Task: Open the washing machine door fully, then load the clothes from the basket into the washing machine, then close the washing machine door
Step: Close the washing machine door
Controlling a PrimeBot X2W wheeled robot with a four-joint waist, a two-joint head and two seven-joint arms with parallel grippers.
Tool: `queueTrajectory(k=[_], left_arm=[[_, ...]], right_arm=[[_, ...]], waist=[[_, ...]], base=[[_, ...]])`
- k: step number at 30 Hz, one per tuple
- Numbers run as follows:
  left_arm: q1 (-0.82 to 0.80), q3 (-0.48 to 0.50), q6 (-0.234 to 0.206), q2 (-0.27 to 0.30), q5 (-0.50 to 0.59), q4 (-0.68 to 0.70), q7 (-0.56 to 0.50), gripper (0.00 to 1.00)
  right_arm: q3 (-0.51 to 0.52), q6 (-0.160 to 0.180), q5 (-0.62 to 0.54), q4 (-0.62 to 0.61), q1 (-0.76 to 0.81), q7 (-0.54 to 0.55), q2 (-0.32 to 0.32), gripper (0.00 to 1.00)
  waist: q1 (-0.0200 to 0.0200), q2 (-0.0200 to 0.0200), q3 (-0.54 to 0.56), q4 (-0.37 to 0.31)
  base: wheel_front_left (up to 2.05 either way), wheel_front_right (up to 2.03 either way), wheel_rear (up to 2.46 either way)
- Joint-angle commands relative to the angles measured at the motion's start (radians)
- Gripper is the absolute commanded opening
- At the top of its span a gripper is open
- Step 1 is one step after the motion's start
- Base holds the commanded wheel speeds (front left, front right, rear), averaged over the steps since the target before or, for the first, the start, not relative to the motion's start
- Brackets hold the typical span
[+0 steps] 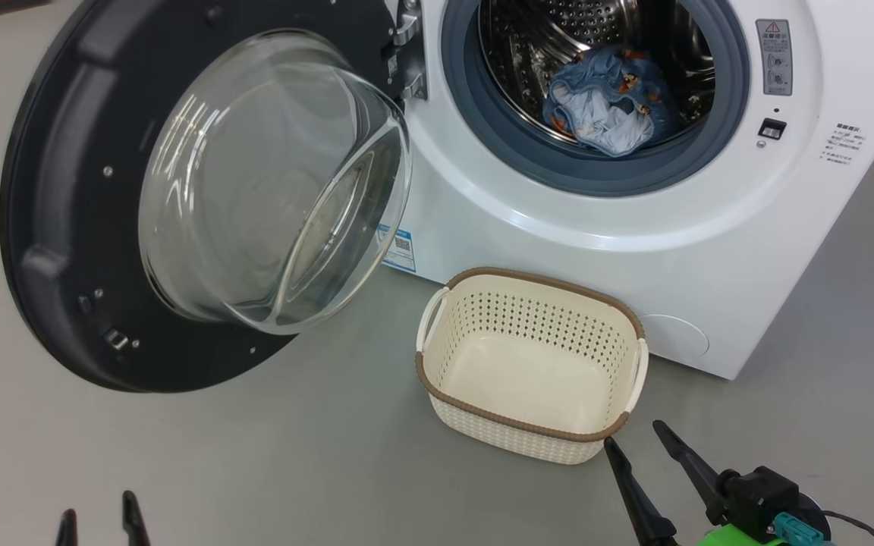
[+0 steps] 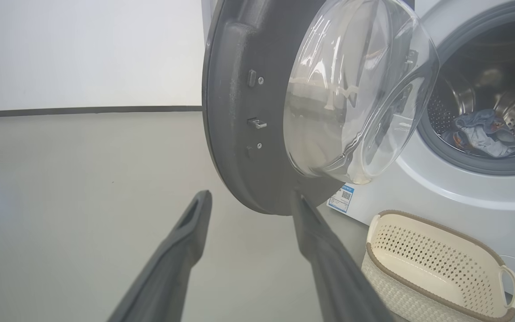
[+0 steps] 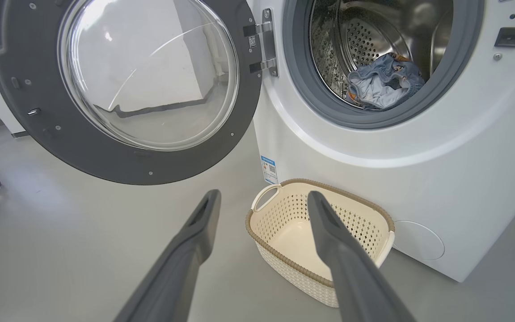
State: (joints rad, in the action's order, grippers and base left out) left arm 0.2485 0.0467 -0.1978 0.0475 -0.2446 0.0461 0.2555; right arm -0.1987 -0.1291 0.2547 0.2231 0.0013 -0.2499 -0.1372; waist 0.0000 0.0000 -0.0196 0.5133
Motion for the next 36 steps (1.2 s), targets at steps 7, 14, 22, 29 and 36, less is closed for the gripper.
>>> queueTrajectory(k=[7, 14, 22, 29, 36], left_arm=[[-0.017, 0.034, 0.011, 0.003, 0.008, 0.015, 0.006, 0.0], [-0.037, 0.071, 0.019, 0.003, -0.055, 0.013, 0.006, 0.0], [-0.147, 0.246, 0.092, 0.018, -0.082, 0.032, 0.006, 0.0], [-0.335, 0.386, 0.179, 0.105, -0.239, -0.045, 0.003, 0.0], [-0.504, 0.468, 0.237, 0.194, -0.421, -0.157, -0.069, 0.0]], right_arm=[[-0.021, -0.002, 0.002, -0.018, -0.023, -0.012, -0.004, 1.0], [-0.021, -0.002, 0.006, -0.016, -0.021, -0.012, 0.002, 1.0], [-0.017, -0.002, 0.012, -0.014, -0.014, -0.012, 0.011, 1.0], [-0.016, -0.002, 0.016, -0.013, -0.013, -0.012, 0.016, 1.0], [-0.017, -0.002, 0.018, -0.015, -0.015, -0.012, 0.015, 1.0]], waist=[[0.0, 0.0, 0.007, -0.004], [0.0, 0.0, 0.014, -0.007], [0.0, 0.0, 0.025, -0.012], [0.0, 0.0, 0.027, -0.017], [0.0, 0.0, 0.017, -0.033]], base=[[0.0, 0.0, 0.0], [0.0, 0.0, 0.0], [0.0, 0.0, 0.0], [0.0, 0.0, 0.0], [0.0, 0.0, 0.0]])
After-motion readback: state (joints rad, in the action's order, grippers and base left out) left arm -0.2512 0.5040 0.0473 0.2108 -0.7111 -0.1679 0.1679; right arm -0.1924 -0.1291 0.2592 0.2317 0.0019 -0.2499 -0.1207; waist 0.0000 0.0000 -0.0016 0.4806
